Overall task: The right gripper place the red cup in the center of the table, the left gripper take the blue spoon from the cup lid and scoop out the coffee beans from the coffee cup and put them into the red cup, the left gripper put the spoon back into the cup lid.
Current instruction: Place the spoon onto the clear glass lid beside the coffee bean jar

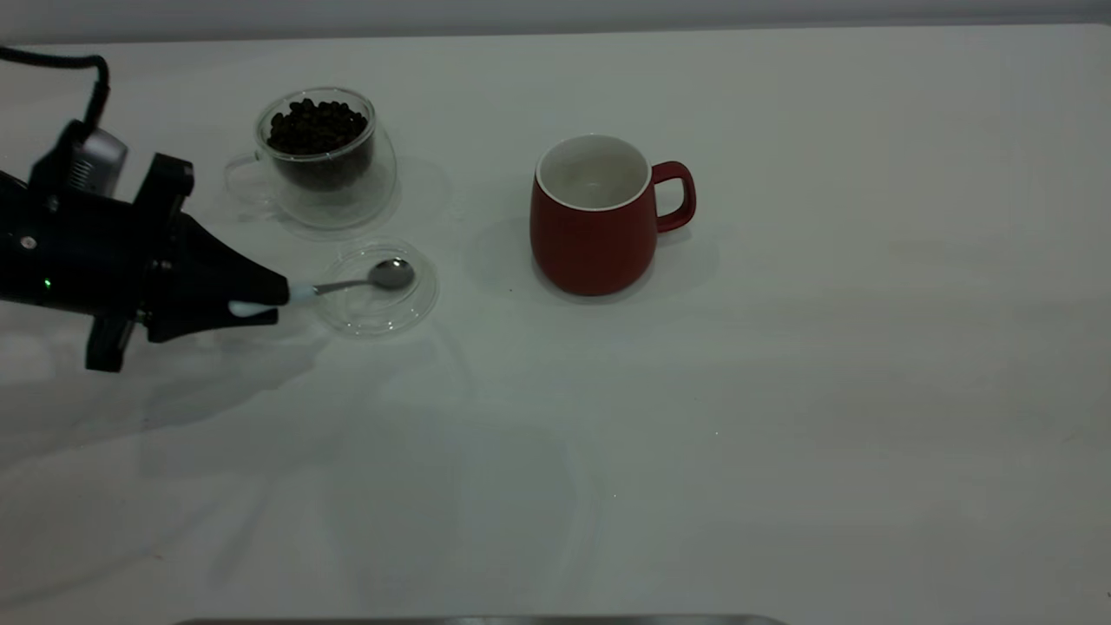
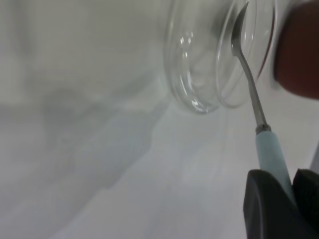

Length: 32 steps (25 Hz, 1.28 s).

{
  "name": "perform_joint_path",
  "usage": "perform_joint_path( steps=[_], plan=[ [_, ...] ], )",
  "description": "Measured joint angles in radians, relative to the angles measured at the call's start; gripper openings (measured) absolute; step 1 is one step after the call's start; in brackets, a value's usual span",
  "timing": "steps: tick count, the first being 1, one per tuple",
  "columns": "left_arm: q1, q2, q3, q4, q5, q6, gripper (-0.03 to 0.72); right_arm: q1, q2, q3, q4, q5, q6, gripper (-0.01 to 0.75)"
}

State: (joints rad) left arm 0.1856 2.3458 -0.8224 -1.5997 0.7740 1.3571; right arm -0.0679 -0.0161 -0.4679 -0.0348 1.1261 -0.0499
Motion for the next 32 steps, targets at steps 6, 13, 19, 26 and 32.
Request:
perform_joint_path(
  steps=[6, 13, 19, 26, 32],
  plan=[
    [0.0, 0.063, -0.097, 0.05, 0.073, -0.037, 0.123, 0.0, 0.0, 0.0, 0.0, 0.0, 0.0, 0.59],
    [0.0, 0.07, -0.142, 0.056, 0.078, -0.065, 0.123, 0.0, 0.0, 0.0, 0.0, 0.0, 0.0, 0.59],
    [0.0, 0.07, -0.143, 0.057, 0.044, -0.065, 0.123, 0.0, 0.0, 0.0, 0.0, 0.0, 0.0, 0.59],
    [0.0, 0.07, -0.143, 0.057, 0.03, -0.048, 0.123, 0.0, 0.0, 0.0, 0.0, 0.0, 0.0, 0.59],
    [0.0, 0.07, -0.143, 0.057, 0.029, -0.028, 0.131, 0.0, 0.0, 0.0, 0.0, 0.0, 0.0, 0.59]
  ],
)
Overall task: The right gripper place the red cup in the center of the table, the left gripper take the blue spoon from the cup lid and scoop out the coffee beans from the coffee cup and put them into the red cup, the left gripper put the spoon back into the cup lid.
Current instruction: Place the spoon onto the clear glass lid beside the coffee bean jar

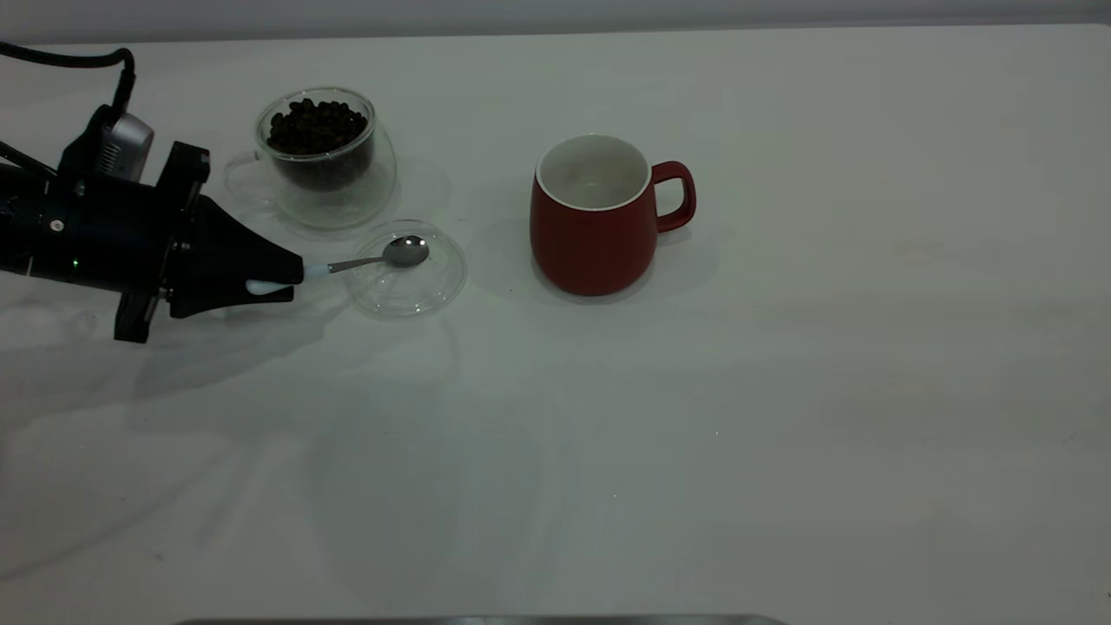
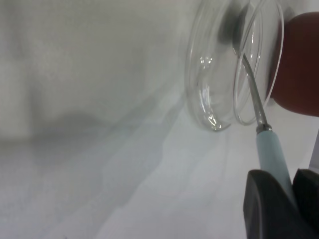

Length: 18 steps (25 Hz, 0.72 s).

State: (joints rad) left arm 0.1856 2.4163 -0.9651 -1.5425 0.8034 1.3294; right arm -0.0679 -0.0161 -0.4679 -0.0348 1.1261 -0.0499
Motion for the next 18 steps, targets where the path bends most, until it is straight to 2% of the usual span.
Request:
perform_joint_path(
  steps=[3, 10, 18],
  plan=[
    [0.0, 0.0, 0.0, 0.0, -0.002, 0.002, 0.172, 0.0, 0.0, 0.0, 0.0, 0.0, 0.0, 0.59],
    [0.0, 0.0, 0.0, 0.0, -0.002, 0.003, 0.339, 0.0, 0.0, 0.0, 0.0, 0.0, 0.0, 0.59],
    [0.0, 0.0, 0.0, -0.003, -0.004, -0.01, 0.353, 0.0, 0.0, 0.0, 0.0, 0.0, 0.0, 0.59]
  ],
)
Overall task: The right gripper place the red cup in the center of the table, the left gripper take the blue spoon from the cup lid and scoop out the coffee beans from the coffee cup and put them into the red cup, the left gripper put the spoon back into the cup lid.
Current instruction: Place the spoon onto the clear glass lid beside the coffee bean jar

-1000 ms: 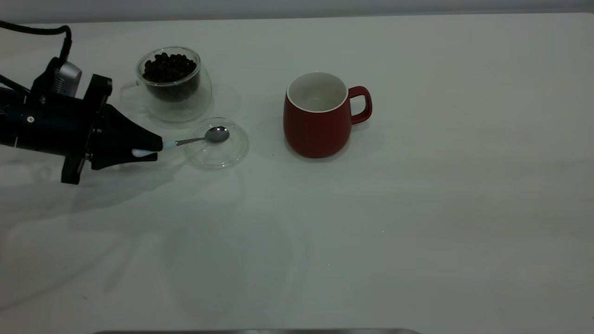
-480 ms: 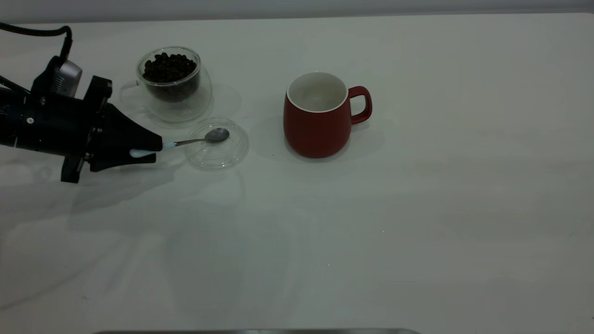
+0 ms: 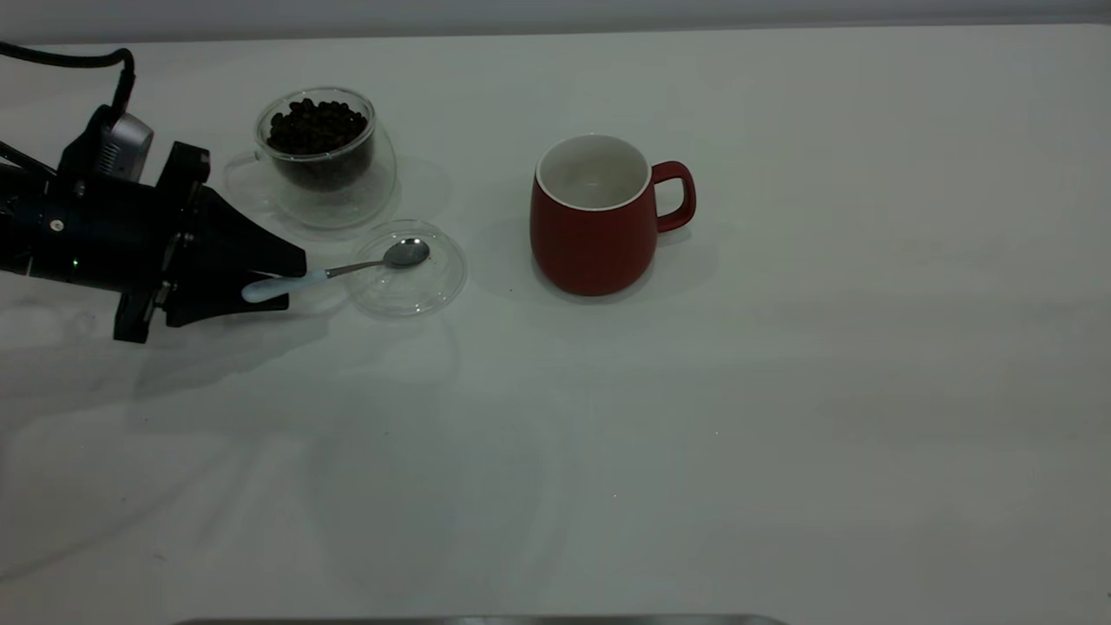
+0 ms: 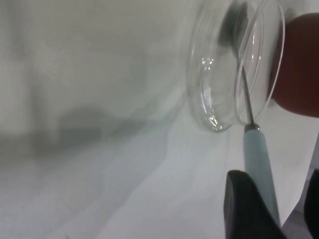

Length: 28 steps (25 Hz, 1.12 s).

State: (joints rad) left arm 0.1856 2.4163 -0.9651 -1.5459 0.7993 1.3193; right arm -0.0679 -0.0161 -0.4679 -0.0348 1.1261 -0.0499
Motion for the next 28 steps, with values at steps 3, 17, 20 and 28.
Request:
perform_joint_path(
  steps=[3, 17, 20, 28],
  plan=[
    [0.0, 0.0, 0.0, -0.01, -0.003, -0.009, 0.353, 0.0, 0.0, 0.0, 0.0, 0.0, 0.0, 0.59],
    [0.0, 0.0, 0.0, -0.091, -0.032, -0.03, 0.353, 0.0, 0.0, 0.0, 0.0, 0.0, 0.0, 0.59],
    [0.0, 0.0, 0.0, -0.094, -0.035, -0.041, 0.353, 0.0, 0.0, 0.0, 0.0, 0.0, 0.0, 0.59],
    [0.0, 0.0, 0.0, -0.098, -0.062, -0.08, 0.353, 0.0, 0.0, 0.0, 0.0, 0.0, 0.0, 0.59]
  ],
)
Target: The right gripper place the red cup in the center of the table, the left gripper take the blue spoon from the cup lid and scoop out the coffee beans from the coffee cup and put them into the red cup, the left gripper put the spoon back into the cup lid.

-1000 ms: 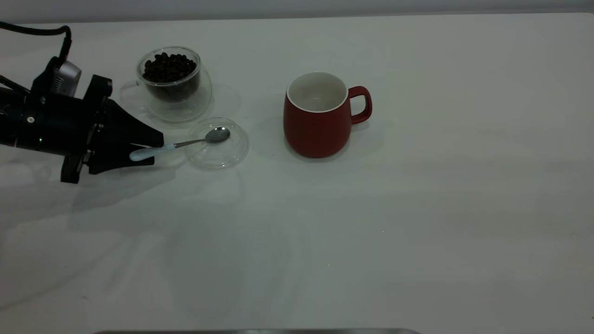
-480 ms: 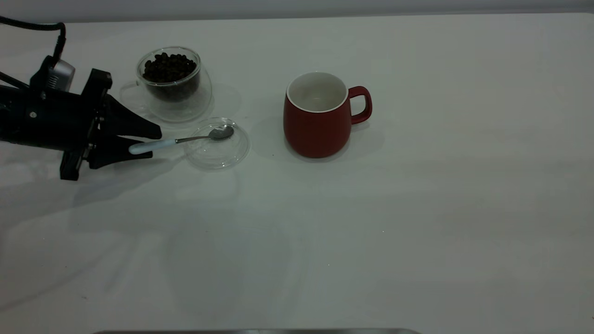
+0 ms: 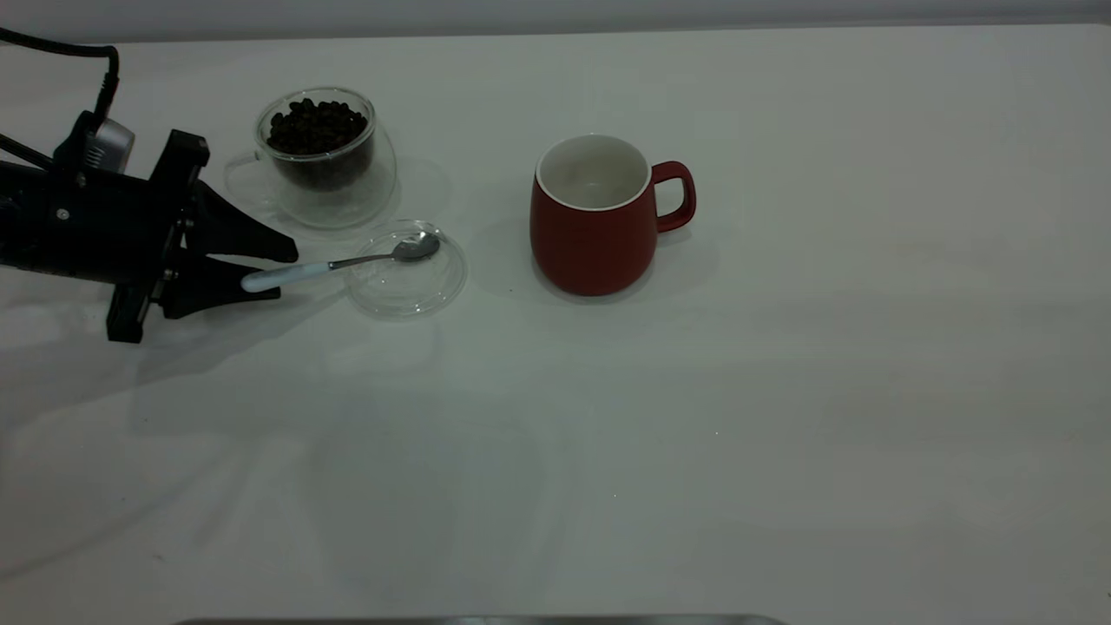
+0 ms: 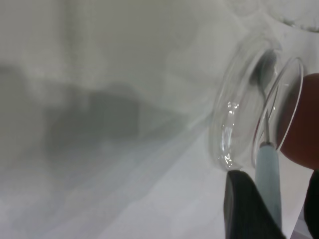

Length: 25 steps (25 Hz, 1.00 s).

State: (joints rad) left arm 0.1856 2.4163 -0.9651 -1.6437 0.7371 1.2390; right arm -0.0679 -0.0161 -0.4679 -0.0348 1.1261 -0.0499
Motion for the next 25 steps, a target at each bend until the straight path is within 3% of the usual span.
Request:
perform_joint_path(
  steps=[17, 21, 25],
  plan=[
    [0.016, 0.0, 0.0, 0.0, -0.024, -0.026, 0.353, 0.0, 0.0, 0.0, 0.0, 0.0, 0.0, 0.59],
    [0.083, 0.0, 0.0, 0.0, -0.009, -0.011, 0.353, 0.0, 0.0, 0.0, 0.0, 0.0, 0.0, 0.59],
    [0.203, 0.0, 0.0, -0.004, 0.118, -0.011, 0.353, 0.0, 0.0, 0.0, 0.0, 0.0, 0.0, 0.59]
  ],
)
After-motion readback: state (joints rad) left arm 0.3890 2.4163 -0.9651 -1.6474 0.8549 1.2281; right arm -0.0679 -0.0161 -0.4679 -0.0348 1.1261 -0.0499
